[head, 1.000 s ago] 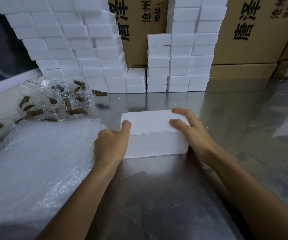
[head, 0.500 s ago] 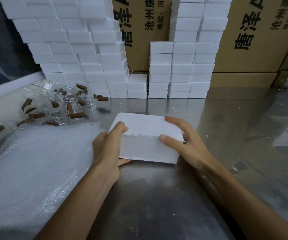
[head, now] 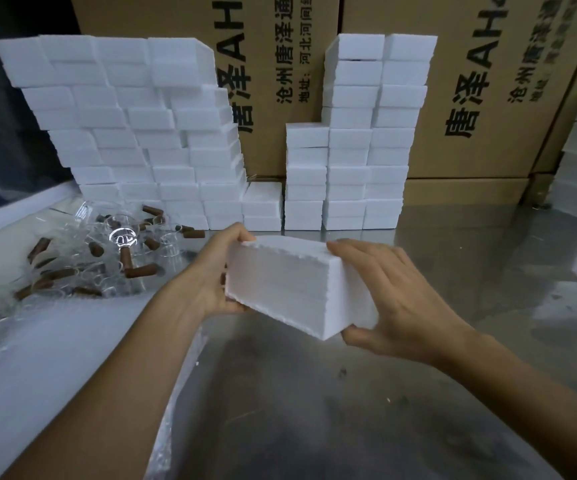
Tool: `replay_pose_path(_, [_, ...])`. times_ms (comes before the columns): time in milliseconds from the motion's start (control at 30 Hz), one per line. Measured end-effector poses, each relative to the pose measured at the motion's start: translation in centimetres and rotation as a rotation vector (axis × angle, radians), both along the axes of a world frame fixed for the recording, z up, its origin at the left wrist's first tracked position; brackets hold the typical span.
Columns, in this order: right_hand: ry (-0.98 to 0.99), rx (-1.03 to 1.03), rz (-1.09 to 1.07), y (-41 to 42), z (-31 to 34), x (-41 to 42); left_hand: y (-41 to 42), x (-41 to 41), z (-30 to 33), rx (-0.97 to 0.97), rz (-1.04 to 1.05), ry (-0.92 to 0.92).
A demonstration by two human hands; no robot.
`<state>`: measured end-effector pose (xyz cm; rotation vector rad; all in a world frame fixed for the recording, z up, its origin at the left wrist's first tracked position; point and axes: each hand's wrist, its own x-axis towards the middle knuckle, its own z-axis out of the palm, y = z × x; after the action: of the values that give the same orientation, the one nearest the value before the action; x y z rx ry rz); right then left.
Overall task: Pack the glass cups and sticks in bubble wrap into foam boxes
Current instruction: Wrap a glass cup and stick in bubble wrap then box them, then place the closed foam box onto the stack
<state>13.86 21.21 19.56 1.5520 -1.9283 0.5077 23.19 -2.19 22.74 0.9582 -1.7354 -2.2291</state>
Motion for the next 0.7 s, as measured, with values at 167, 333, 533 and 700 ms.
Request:
replay_pose_path(167, [0.0,-0.118,-0.036,-1.5,1.6,-1.0,0.7,-2.5,0.9,0.044,0.183,0.227])
replay_pose_path(333, [0.002,-0.227,-0.109,-3.6,4.6,-3.0,2.5,-3.7,-4.4,-0.173,0.244,0.205])
replay_pose_path(533, [0.132,-0.337,-0.241,-8.7,10.5,-8.7,2.3,-3.5,-12.5,-0.891,0.19,0.226])
replay_pose_path(700, [0.277,-0.242,-0.357,-14.6,13.9,-15.1,2.4,-4.1,-12.5,-0.911,0.183,0.182])
